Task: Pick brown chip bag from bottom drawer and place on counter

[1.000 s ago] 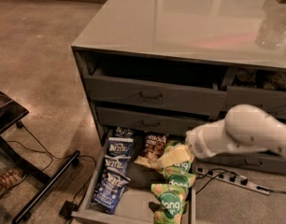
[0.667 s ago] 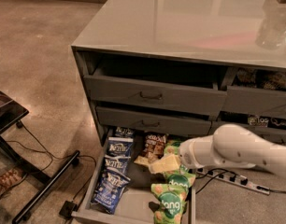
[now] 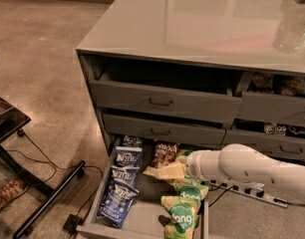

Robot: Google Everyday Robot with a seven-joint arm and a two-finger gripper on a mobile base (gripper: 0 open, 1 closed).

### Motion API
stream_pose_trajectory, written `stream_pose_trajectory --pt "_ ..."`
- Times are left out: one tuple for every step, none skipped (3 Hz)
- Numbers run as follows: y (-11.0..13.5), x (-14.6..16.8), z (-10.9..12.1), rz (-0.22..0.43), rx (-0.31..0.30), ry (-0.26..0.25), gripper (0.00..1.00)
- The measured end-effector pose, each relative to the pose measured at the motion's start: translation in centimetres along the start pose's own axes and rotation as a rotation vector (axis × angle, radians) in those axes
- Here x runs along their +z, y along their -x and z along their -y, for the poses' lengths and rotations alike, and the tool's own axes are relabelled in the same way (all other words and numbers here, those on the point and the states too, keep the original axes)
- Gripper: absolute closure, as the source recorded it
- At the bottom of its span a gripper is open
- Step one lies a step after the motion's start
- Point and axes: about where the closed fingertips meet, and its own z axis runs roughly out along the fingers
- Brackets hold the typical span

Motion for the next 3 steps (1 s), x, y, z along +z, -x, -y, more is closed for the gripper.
stream_pose_trajectory --pt "0.0 0.0 0.0 0.000 0.000 0.000 0.00" --pt "-0.4 2.2 0.9 0.022 0.071 -0.015 0.00" --pt "-0.8 5.6 2.7 0.109 0.201 -0.042 0.00"
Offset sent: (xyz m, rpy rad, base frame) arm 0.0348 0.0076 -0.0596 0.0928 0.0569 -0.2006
